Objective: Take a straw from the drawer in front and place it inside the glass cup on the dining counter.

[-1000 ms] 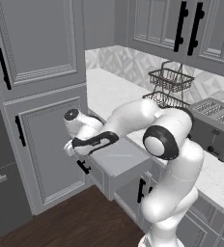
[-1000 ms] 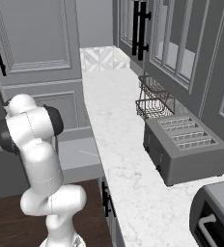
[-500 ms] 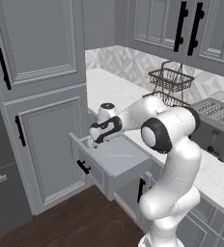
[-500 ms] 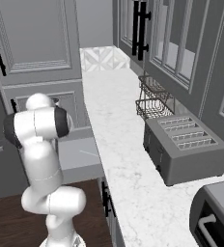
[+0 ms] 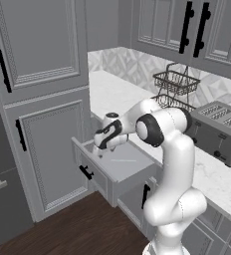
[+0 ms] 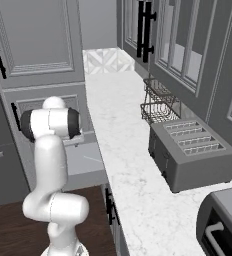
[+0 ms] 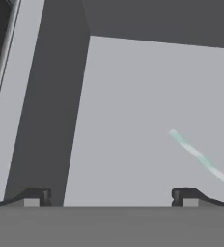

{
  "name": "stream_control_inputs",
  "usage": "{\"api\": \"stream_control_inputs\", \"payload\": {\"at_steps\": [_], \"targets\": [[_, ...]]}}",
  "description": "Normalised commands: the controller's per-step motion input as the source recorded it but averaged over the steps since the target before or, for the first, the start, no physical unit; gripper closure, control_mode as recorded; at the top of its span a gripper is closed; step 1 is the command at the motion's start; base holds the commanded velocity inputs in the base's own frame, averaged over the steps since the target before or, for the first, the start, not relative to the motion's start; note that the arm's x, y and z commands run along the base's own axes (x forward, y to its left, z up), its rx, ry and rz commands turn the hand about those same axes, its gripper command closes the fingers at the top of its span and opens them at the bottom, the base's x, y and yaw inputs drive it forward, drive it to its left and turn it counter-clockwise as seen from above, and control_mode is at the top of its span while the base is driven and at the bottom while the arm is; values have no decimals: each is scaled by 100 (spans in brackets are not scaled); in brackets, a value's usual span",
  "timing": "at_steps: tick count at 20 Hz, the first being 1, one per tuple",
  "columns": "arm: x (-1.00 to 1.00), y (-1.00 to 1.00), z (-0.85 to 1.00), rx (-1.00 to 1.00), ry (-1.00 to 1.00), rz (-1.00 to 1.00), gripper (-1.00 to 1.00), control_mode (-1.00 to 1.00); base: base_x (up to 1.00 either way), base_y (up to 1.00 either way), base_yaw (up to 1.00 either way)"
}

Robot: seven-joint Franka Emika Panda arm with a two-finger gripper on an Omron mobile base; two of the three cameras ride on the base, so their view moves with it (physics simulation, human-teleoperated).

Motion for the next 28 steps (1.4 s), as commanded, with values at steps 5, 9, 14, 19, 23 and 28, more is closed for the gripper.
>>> {"api": "stream_control_inputs", "payload": {"at_steps": [5,9,14,19,23,28], "targets": [[25,-4,-52,0,4,0,-100,-100,0,0,0],[3,1,-53,0,5,0,-100,-100,0,0,0],[-5,40,-29,0,5,2,-100,-100,0,0,0],[-31,89,-7,0,9,4,-100,-100,0,0,0],[-42,100,-1,0,12,5,-100,-100,0,0,0],[-11,41,0,-1,0,1,-100,-100,0,0,0]]}}
